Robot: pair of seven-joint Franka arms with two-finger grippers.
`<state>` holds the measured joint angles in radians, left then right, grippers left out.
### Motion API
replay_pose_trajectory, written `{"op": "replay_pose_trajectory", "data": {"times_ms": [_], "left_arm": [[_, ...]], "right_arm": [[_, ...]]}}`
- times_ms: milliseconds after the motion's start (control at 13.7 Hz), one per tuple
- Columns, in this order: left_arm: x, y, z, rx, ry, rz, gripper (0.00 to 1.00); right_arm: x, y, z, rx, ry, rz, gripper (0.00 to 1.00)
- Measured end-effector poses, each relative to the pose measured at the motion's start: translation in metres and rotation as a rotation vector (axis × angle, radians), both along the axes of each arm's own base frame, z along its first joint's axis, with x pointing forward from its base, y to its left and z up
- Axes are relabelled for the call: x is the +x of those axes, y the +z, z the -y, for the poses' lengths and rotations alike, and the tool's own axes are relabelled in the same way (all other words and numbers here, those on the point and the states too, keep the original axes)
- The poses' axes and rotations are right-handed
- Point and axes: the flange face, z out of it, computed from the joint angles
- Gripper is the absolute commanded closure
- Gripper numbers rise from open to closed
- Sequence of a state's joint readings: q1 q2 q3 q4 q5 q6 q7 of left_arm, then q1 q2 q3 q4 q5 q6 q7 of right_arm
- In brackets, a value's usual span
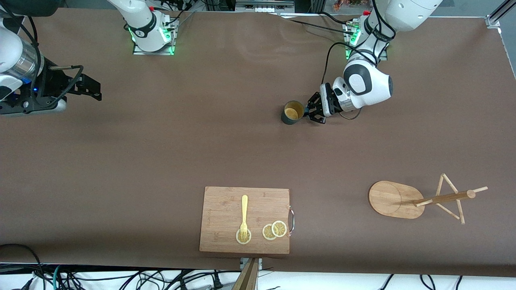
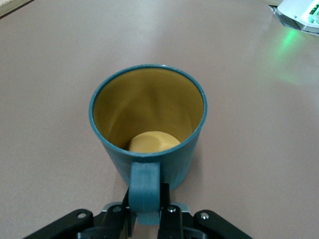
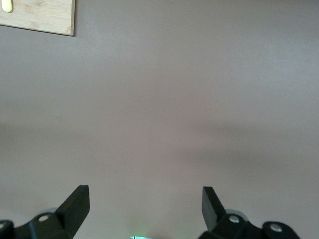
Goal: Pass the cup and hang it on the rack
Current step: 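Lower the left gripper onto the mug handle and close it, then lift the mug by its handle with the left gripper toward the rack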
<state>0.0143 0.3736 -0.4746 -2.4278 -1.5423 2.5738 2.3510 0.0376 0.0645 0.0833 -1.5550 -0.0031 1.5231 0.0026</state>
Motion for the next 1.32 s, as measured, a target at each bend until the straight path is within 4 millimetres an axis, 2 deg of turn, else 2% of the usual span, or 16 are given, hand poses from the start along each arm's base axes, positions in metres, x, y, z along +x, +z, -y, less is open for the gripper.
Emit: {"op": "replay_pose_trajectory", "data": {"times_ms": [513,806,952,1099,1318], "left_arm": [[0.02,0.013,-0.015,-0.045,0.218,-0.184,1.0],[0.027,0.031,-0.009,-0.089,0.33,-0.315,1.0],[0.034,0.05,-0.008,-0.109,0.359,-0.378,1.0],[0.051,0.079,-0.015,-0.085,0.341,-0.433,1.0],[0.09,0.136,-0.045,-0.04,0.329,-0.549,1.0]], "right_arm": [[0.0,0.0,0.0,0.0,0.0,0.0,0.0],[0.0,0.0,0.0,0.0,0.0,0.0,0.0],[0.0,0.0,0.0,0.0,0.0,0.0,0.0],[0.0,0.0,0.0,0.0,0.0,0.0,0.0],[0.0,0.0,0.0,0.0,0.0,0.0,0.0]]}}
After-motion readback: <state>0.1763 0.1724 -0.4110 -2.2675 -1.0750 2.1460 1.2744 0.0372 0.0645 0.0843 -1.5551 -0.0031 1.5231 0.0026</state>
